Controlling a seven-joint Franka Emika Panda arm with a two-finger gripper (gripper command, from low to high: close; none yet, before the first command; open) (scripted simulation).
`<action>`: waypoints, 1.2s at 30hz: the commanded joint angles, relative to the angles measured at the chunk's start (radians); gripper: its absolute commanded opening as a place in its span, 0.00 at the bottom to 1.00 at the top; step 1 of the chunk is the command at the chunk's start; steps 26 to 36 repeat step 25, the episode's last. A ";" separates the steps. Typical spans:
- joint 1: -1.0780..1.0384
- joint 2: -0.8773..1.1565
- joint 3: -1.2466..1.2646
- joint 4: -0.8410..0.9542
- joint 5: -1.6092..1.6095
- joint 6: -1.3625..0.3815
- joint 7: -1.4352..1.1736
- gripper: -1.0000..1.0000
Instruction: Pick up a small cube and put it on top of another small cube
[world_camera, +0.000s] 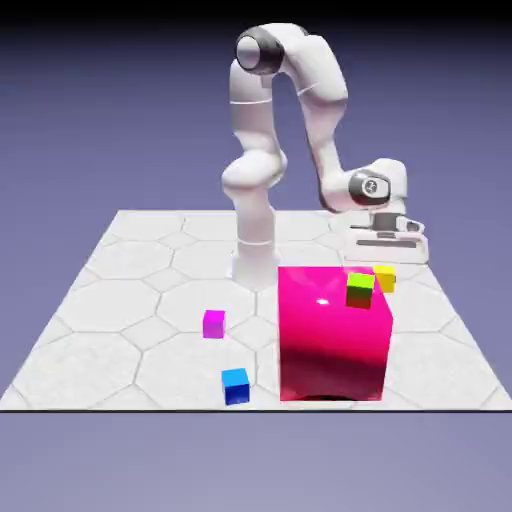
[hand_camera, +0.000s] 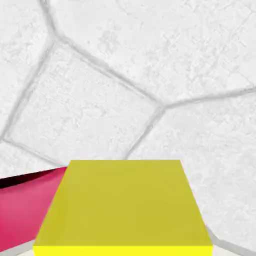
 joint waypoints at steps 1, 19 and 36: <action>-0.019 -0.004 0.012 0.033 0.043 -0.040 -0.018 0.00; -0.433 0.019 0.105 0.458 0.595 -0.511 -0.231 0.00; -0.432 0.017 0.106 0.461 0.596 -0.516 -0.232 1.00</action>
